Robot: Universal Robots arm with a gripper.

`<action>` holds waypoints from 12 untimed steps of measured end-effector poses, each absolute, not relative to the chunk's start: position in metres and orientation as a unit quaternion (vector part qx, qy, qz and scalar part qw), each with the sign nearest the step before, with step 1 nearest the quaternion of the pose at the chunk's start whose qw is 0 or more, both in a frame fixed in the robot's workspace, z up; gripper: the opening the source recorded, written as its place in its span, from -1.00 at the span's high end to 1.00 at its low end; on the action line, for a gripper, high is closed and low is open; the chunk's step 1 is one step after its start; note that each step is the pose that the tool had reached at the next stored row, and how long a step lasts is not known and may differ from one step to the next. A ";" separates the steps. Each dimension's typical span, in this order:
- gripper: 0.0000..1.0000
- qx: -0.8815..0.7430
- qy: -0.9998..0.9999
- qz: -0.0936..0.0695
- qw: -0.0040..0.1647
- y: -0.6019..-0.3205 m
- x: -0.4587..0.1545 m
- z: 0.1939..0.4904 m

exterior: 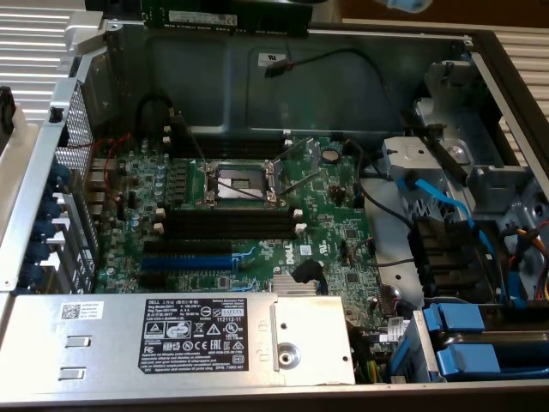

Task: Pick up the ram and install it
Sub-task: 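Pick up the ram and move it above insertion slot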

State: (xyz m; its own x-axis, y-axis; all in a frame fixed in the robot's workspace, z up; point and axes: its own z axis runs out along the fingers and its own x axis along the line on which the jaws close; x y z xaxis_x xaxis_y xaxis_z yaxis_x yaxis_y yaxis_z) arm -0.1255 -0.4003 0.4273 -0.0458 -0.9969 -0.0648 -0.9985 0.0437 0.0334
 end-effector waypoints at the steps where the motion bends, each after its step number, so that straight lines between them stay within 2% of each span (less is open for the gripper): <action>1: 0.76 -0.691 0.722 0.035 0.012 -0.402 -0.125 0.427; 12: 0.76 -0.691 0.722 0.034 0.012 -0.407 -0.125 0.425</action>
